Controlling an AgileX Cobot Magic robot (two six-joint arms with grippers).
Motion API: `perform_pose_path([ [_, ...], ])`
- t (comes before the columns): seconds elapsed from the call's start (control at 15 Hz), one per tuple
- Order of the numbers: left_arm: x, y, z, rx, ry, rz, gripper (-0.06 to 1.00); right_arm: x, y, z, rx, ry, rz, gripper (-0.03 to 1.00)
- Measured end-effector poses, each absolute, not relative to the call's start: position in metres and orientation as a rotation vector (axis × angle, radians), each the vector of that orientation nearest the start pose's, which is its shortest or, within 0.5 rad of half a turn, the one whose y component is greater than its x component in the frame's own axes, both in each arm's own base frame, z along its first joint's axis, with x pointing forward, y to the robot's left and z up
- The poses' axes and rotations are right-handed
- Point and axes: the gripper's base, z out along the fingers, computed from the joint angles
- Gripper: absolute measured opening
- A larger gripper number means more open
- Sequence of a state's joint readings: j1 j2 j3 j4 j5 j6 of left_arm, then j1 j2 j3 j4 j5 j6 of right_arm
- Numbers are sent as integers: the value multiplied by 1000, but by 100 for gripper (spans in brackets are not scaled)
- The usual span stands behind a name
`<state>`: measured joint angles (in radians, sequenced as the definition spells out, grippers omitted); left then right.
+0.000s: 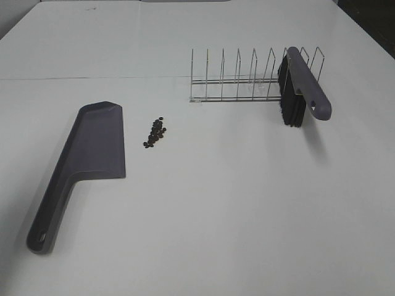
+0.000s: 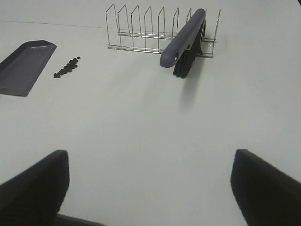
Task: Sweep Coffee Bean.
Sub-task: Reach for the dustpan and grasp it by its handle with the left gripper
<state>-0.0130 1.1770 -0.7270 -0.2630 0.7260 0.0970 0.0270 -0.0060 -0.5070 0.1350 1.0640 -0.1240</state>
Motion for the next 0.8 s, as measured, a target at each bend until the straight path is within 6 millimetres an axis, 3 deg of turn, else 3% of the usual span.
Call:
perform_pose_path([
  [0.2, 245, -20, 229, -107, 2776, -298, 76, -7, 11, 279, -161, 2022, 100, 79],
  [0.27, 257, -21, 211, -150, 2867, -312, 76, -7, 11, 279, -161, 2022, 100, 79],
  [0.47, 266, -29, 189, -153, 2953, -316, 76, -7, 11, 279, -161, 2022, 100, 79],
  [0.8, 272, -63, 149, -90, 3061, -294, 76, -7, 11, 279, -161, 2022, 100, 79],
])
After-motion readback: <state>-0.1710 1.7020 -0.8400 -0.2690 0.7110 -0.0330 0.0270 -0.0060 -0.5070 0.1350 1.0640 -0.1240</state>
